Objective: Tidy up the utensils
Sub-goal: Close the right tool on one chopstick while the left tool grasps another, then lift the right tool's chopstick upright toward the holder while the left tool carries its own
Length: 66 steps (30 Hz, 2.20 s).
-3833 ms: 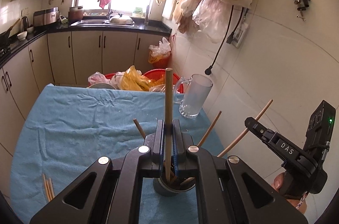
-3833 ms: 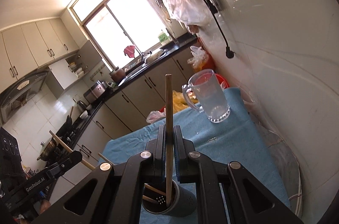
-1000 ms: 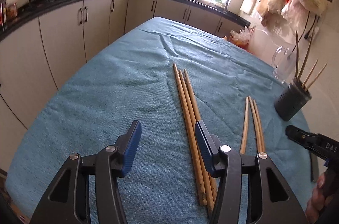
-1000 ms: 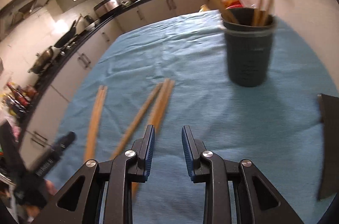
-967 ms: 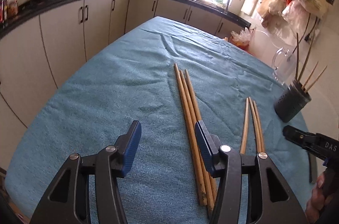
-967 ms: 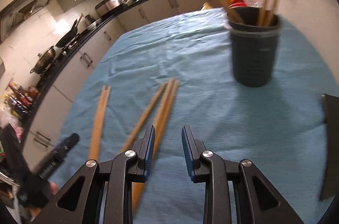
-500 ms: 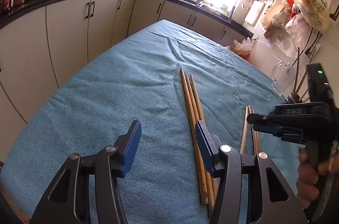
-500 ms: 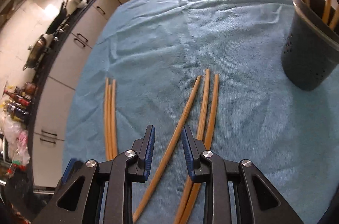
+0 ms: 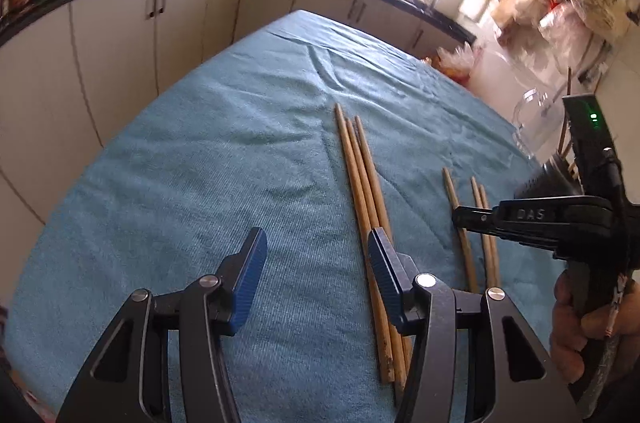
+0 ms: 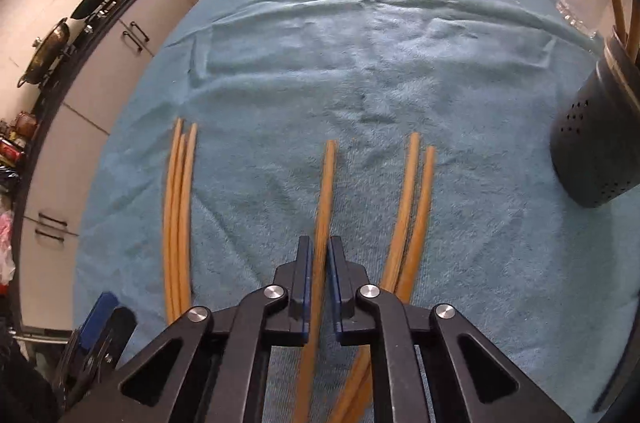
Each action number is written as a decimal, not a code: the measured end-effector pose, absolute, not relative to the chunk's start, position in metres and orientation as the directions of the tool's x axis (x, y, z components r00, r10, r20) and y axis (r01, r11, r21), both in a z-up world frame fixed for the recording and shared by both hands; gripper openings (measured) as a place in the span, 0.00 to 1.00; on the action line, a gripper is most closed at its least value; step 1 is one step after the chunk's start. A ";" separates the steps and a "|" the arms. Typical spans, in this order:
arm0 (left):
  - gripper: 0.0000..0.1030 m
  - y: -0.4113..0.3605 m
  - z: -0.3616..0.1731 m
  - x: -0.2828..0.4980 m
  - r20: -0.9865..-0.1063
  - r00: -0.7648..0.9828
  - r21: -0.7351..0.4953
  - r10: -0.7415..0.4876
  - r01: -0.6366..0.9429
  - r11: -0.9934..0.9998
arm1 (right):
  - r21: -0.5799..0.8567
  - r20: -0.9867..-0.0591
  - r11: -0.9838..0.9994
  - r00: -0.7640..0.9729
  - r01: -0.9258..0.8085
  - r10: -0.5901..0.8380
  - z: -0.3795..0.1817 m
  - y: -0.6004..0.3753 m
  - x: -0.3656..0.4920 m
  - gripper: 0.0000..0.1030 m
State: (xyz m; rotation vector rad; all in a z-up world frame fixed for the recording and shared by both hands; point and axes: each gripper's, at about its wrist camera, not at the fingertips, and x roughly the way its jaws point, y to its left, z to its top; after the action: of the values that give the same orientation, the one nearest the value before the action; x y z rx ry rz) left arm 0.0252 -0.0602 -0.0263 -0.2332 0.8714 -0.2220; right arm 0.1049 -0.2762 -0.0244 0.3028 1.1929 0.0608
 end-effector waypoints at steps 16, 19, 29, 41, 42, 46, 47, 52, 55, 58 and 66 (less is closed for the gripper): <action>0.26 -0.089 -0.015 0.127 -0.841 0.459 -0.263 -0.285 0.113 0.958 | 0.475 -0.771 0.876 0.520 0.086 0.367 0.012 -0.308 0.056 0.07; 0.26 -0.097 -0.016 0.133 -0.853 0.443 -0.245 -0.275 0.126 0.961 | 0.478 -0.760 0.875 0.534 0.073 0.371 0.019 -0.310 0.052 0.07; 0.18 -0.104 -0.029 0.144 -0.885 0.412 -0.186 -0.218 0.117 0.976 | 0.503 -0.744 0.861 0.547 0.079 0.384 0.021 -0.319 0.045 0.07; 0.06 -0.105 -0.027 0.135 -0.877 0.449 -0.132 -0.169 0.114 0.985 | 0.495 -0.729 0.866 0.575 0.067 0.372 0.027 -0.324 0.038 0.07; 0.06 -0.100 -0.023 0.131 -0.865 0.464 -0.156 -0.189 0.108 0.982 | 0.491 -0.723 0.869 0.584 0.061 0.368 0.031 -0.324 0.035 0.07; 0.06 -0.083 0.010 0.101 -0.791 0.562 -0.215 -0.242 0.115 0.970 | 0.476 -0.693 0.879 0.631 0.038 0.348 0.044 -0.325 0.022 0.07; 0.06 -0.080 0.019 0.094 -0.775 0.581 -0.223 -0.248 0.117 0.968 | 0.473 -0.684 0.881 0.642 0.030 0.345 0.047 -0.325 0.018 0.07; 0.06 -0.072 0.063 0.046 -0.680 0.682 -0.245 -0.269 0.135 0.960 | 0.433 -0.610 0.901 0.730 -0.019 0.308 0.070 -0.324 -0.014 0.07; 0.06 -0.073 0.082 0.020 -0.633 0.721 -0.245 -0.281 0.159 0.957 | 0.397 -0.572 0.917 0.769 -0.044 0.285 0.082 -0.321 -0.032 0.07; 0.06 -0.077 0.094 0.000 -0.606 0.738 -0.244 -0.297 0.183 0.952 | 0.368 -0.531 0.927 0.800 -0.078 0.278 0.092 -0.317 -0.049 0.07; 0.06 -0.088 0.110 -0.023 -0.577 0.756 -0.222 -0.309 0.218 0.950 | 0.352 -0.495 0.931 0.825 -0.097 0.273 0.099 -0.322 -0.067 0.07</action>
State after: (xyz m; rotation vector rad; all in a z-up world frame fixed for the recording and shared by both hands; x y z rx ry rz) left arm -0.0232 -0.0879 0.1104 -0.1446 0.6534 -0.2885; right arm -0.0666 -0.3217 0.0989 0.3221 0.5699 0.2003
